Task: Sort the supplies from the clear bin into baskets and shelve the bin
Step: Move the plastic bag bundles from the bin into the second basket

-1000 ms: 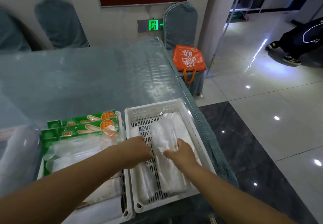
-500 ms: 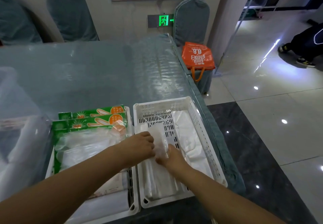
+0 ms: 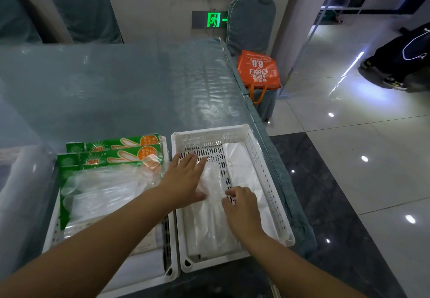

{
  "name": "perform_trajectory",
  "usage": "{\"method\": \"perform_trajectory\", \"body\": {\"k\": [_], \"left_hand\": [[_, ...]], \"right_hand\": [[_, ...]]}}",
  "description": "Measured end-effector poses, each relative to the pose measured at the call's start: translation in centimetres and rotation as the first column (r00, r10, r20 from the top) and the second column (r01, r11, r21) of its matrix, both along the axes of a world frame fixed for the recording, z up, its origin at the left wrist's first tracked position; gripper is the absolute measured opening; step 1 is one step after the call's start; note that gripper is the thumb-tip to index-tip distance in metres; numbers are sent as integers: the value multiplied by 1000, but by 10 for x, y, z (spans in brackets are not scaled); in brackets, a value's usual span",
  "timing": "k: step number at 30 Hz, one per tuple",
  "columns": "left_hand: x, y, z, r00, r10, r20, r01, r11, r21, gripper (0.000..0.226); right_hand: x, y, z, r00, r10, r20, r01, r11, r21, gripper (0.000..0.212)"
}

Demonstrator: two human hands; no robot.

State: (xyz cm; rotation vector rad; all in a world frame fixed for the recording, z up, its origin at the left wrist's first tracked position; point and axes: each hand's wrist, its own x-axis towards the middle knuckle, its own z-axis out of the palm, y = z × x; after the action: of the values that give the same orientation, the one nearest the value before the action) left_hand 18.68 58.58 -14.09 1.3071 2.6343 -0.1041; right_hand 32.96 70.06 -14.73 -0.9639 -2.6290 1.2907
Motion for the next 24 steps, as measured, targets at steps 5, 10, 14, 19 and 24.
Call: {"method": "perform_trajectory", "body": {"k": [5, 10, 14, 19, 24], "left_hand": [[-12, 10, 0, 989, 39, 146, -29, 997, -67, 108], [-31, 13, 3, 964, 40, 264, -26, 998, -57, 110], [-42, 18, 6, 952, 64, 299, -74, 997, 25, 89], [-46, 18, 16, 979, 92, 180, -102, 994, 47, 47], [-34, 18, 35, 917, -308, -253, 375, 882, 284, 49]], "right_hand": [[4, -15, 4, 985, 141, 96, -139, 990, -25, 23], [-1, -23, 5, 987, 138, 80, -139, 990, 10, 28], [-5, -26, 8, 988, 144, 55, -142, 989, -41, 33], [-6, -36, 7, 992, 113, 52, -104, 983, -150, 45], [-6, -48, 4, 985, 152, 87, -135, 976, -171, 51]]}}
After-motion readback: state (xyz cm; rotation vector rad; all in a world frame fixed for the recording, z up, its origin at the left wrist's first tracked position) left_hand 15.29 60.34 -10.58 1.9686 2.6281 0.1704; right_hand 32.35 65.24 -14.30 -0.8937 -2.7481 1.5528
